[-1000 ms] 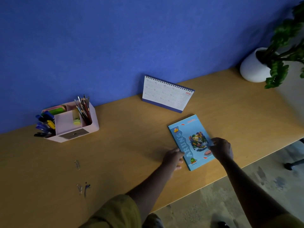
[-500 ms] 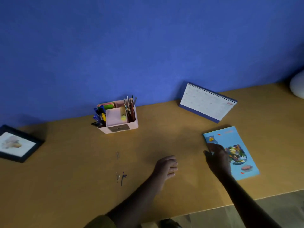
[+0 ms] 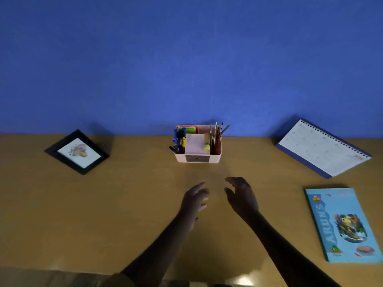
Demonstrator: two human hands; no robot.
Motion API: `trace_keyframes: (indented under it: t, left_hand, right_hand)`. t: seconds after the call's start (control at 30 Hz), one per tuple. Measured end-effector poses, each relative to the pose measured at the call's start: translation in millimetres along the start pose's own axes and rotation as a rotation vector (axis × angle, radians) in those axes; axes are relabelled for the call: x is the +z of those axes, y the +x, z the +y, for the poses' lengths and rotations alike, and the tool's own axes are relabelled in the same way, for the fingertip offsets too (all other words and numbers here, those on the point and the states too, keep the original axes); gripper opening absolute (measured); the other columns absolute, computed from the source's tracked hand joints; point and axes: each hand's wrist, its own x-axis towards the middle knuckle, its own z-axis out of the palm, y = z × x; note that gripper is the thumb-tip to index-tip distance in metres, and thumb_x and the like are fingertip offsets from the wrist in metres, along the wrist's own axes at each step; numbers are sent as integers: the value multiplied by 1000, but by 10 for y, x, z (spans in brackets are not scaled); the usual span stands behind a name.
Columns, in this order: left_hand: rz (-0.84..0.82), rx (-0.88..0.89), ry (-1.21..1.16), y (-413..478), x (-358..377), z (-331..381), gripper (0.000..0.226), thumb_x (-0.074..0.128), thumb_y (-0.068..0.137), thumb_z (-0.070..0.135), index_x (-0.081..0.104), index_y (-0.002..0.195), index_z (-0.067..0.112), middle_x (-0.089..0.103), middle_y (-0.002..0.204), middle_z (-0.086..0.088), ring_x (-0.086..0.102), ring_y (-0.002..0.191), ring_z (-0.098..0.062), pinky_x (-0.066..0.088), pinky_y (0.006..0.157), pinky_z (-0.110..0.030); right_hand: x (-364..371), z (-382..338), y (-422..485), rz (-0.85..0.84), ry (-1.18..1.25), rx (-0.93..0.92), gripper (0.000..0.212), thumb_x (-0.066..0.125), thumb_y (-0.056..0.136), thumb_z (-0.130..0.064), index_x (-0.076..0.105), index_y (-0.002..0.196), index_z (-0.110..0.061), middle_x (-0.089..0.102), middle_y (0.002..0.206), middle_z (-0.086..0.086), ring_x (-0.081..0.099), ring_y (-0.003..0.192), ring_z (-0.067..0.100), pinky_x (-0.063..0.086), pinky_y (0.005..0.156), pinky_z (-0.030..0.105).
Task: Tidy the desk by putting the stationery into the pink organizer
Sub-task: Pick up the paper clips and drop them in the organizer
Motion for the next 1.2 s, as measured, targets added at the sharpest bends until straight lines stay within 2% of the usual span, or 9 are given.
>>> trace_keyframes:
  t: [0.1,0.17,0.27,0.4,0.53,0.77,0.9,1.07,1.2]
  left_hand:
    - [28,53,11,56,-226,130,51,67,102,25,55,152,25,64,143,-2,63,128,-20,56,106,-43]
    - [42,81,37,122,-356,218,54,68,102,25,53,153,26,65,143,-3,63,128,-20,56,106,-42]
    - [66,118,113,240,-507,345,62,71,100,25,47,157,32,67,144,0,67,120,-13,58,92,-33]
    - [46,171,240,335,-619,505,78,69,99,14,34,163,42,65,143,1,67,103,-1,58,72,-23]
    - [33,183,321,437,-681,608,87,65,99,6,26,166,45,63,145,-3,71,85,-8,49,53,-16]
    - [19,198,420,526,-764,593,86,57,102,5,21,167,48,58,151,-8,60,57,-3,41,45,-15]
    - [-4,209,475,530,-817,587,88,54,102,3,17,166,51,56,154,-10,61,60,-4,41,45,-15]
    - [-6,233,514,554,-864,590,89,54,102,3,17,164,55,58,153,-9,67,71,-10,45,49,-18]
    - [-1,240,529,572,-894,591,87,53,103,4,18,164,54,59,151,-11,63,68,-8,44,49,-17]
  right_hand:
    - [188,-282,116,-33,-28,-64,40,76,96,-16,68,135,-19,68,136,5,68,116,20,61,89,35]
    - [289,-456,197,-51,-69,-90,41,76,96,-17,67,136,-20,68,137,5,68,118,19,62,89,36]
    - [423,-676,321,-86,-135,-129,50,77,96,-17,61,143,-19,65,140,6,66,123,21,62,89,35]
    - [597,-849,469,-131,-284,-153,74,76,96,-20,39,160,-22,60,146,10,62,129,26,63,88,38]
    - [707,-902,594,-147,-377,-144,89,75,97,-25,21,166,-25,55,150,13,61,129,28,63,86,40]
    - [815,-881,633,-130,-462,-125,94,76,96,-27,15,168,-23,57,145,15,64,123,29,64,82,41]
    - [834,-915,639,-107,-471,-101,91,77,95,-26,19,165,-23,60,142,14,65,120,28,64,80,42]
    - [812,-968,631,-83,-458,-79,74,79,93,-26,37,154,-23,62,139,11,67,114,26,64,77,40]
    - [812,-987,548,-86,-438,-63,70,77,94,-26,40,153,-24,62,139,11,67,114,25,64,79,40]
